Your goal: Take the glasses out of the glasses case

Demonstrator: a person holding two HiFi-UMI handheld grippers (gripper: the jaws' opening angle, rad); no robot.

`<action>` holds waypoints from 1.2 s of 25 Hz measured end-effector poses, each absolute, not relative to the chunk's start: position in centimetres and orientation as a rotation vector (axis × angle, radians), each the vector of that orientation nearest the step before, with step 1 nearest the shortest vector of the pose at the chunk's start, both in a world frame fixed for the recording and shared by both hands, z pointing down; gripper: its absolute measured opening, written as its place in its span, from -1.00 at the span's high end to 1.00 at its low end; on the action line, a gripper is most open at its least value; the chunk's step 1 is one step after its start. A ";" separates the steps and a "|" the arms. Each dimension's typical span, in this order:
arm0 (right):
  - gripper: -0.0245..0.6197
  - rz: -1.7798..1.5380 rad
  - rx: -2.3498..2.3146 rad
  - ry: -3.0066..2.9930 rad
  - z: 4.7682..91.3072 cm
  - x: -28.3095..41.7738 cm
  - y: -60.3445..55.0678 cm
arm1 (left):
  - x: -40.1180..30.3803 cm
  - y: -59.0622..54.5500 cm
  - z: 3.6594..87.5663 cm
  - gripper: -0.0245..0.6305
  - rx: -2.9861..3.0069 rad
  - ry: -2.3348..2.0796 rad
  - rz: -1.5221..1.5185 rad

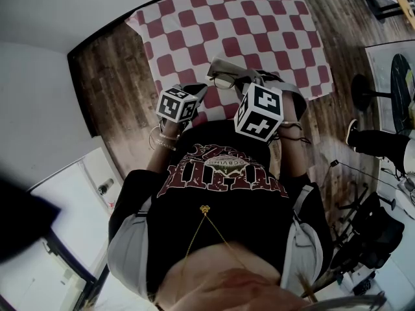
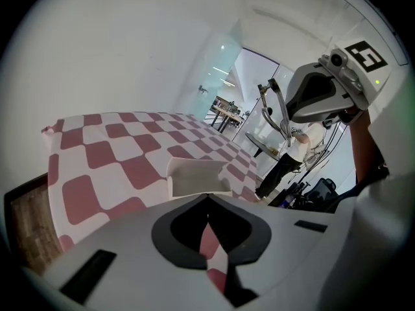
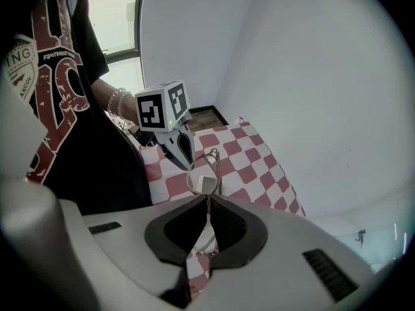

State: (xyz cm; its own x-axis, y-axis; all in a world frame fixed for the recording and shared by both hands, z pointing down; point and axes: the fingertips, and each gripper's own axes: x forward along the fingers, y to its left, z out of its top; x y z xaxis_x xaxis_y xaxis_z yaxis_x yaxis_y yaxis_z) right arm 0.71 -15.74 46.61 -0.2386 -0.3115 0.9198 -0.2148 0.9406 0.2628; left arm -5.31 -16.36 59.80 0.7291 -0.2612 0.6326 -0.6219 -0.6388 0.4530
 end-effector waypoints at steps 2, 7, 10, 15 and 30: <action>0.84 -0.093 0.389 -1.826 46.6 0.7 -15.7 | -5.3 -16.4 59.8 0.93 2.254 -0.663 0.691; 0.84 -0.078 0.385 -1.822 46.9 0.9 -15.6 | -5.3 -16.4 59.8 0.93 2.252 -0.663 0.690; 0.84 -0.075 0.390 -1.817 47.1 1.0 -15.7 | -5.3 -16.4 59.9 0.93 2.253 -0.661 0.692; 0.84 -0.058 0.380 -1.819 47.4 1.1 -15.5 | -5.2 -16.2 60.0 0.93 2.250 -0.656 0.696; 0.84 -0.030 0.371 -1.826 47.9 1.1 -15.5 | -5.3 -16.1 60.4 0.93 2.242 -0.651 0.705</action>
